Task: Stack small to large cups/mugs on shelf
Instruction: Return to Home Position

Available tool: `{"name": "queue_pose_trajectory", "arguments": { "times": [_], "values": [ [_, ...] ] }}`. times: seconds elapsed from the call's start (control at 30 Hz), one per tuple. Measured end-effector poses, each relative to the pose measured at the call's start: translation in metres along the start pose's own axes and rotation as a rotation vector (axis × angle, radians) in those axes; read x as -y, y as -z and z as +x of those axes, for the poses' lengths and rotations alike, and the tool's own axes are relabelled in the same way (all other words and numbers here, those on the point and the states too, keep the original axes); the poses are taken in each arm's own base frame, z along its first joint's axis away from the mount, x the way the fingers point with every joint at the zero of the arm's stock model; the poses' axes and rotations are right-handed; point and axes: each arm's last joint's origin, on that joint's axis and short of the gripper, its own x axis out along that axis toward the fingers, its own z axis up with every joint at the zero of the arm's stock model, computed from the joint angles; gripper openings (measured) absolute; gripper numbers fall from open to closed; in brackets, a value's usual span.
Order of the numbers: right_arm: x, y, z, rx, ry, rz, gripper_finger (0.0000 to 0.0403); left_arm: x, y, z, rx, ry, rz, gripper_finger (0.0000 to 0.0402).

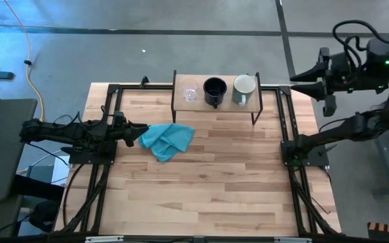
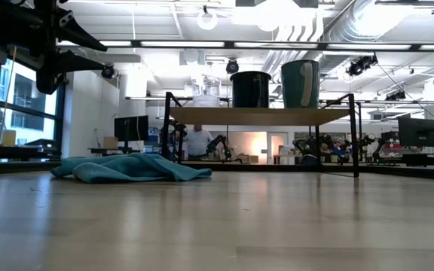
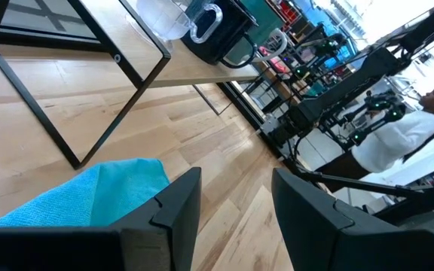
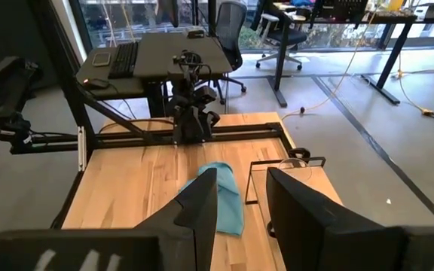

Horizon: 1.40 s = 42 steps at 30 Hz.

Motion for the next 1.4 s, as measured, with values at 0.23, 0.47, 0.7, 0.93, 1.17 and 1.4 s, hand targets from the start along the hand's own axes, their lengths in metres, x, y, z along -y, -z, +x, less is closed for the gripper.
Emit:
{"name": "queue_pose_trajectory", "arguments": {
  "times": [0.23, 0.47, 0.7, 0.93, 1.17, 1.4],
  "values": [
    [-0.002, 0.002, -0.008, 0.019, 0.001, -0.007, 0.0108, 0.000, 0.000, 0.000, 0.001, 0.000, 0.000, 0.0152],
    [-0.001, -0.001, -0.007, 0.036, 0.003, -0.030, 0.0108, 0.000, 0.000, 0.000, 0.000, 0.000, 0.000, 0.0152],
    [-0.001, -0.001, -0.008, 0.046, -0.002, -0.042, 0.0108, 0.000, 0.000, 0.000, 0.001, 0.000, 0.000, 0.0152],
    [-0.001, 0.010, -0.001, 0.079, -0.004, -0.058, 0.0108, 0.000, 0.000, 0.000, 0.000, 0.000, 0.000, 0.0152],
    [-0.004, 0.050, 0.001, 0.226, 0.006, -0.069, 0.0108, 0.000, 0.001, 0.000, -0.018, 0.017, 0.000, 0.0152],
    [-0.010, 0.097, -0.013, 0.355, 0.007, -0.027, 0.0108, 0.001, 0.000, 0.000, -0.015, 0.022, -0.006, 0.0152]
  ]
}}
